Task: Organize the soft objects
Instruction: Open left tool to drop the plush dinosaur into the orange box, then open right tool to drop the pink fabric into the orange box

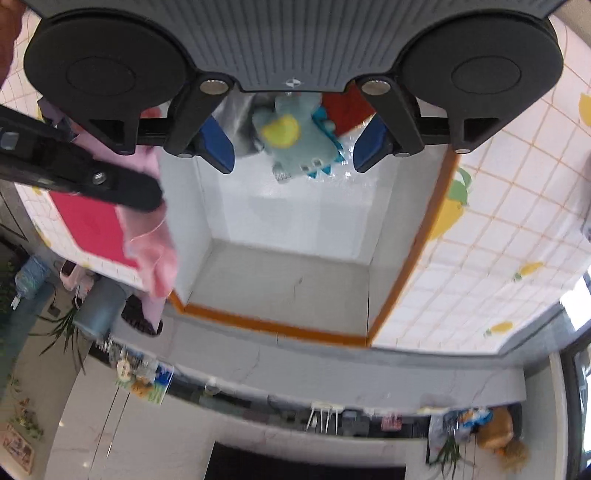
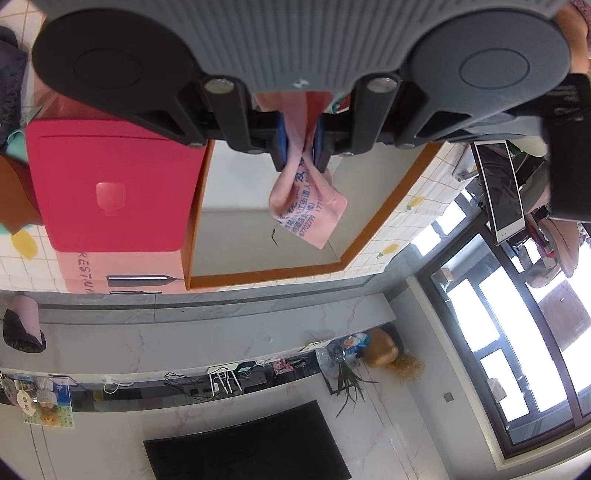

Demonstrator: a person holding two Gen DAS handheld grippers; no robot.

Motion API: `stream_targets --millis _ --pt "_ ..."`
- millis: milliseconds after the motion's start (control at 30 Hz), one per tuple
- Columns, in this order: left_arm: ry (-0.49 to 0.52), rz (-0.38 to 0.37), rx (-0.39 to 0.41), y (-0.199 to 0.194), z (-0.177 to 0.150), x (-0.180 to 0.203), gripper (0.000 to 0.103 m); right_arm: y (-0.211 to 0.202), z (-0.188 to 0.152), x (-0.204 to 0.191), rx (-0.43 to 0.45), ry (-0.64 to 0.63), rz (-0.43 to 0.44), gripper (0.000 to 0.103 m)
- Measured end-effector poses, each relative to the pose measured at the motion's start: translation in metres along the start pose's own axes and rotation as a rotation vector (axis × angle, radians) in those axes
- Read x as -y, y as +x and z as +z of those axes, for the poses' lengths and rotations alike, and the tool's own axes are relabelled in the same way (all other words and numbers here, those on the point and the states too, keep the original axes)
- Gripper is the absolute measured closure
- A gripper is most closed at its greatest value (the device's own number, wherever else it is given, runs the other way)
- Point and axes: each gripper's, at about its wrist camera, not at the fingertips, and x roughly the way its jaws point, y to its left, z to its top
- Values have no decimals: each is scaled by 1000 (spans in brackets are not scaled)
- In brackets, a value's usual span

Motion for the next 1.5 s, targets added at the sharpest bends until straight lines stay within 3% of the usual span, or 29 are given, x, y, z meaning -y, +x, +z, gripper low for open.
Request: stream_targets --millis 200,400,500,600,733,800,1000,1233,1433,1500 --pt "18 3 126 -25 -2 0 14 10 -3 -8 -61 -53 43 86" --pt "-79 14 80 -31 6 -24 17 28 -12 -20 -118 -119 37 87" --pt "-112 44 112 -39 9 -37 17 36 -16 -28 -155 -166 28 87" --pt "-151 8 128 -44 10 -46 17 42 -19 -34 -188 -186 39 87" --pt "-115 89 163 -44 9 -44 16 49 -24 -38 -204 -199 45 87" --pt "-103 123 161 -42 9 -43 17 49 -25 -38 -177 -182 62 87" --pt "-103 86 156 -44 8 -42 17 53 -31 -51 -144 -190 105 87" --pt "-162 109 179 -49 8 -50 17 62 -42 -61 -55 -93 110 85" --pt "-181 103 185 -50 9 -52 17 77 -50 -75 -57 -89 113 50" --pt "-174 94 185 -51 8 -52 17 76 -49 -76 -42 -91 108 47"
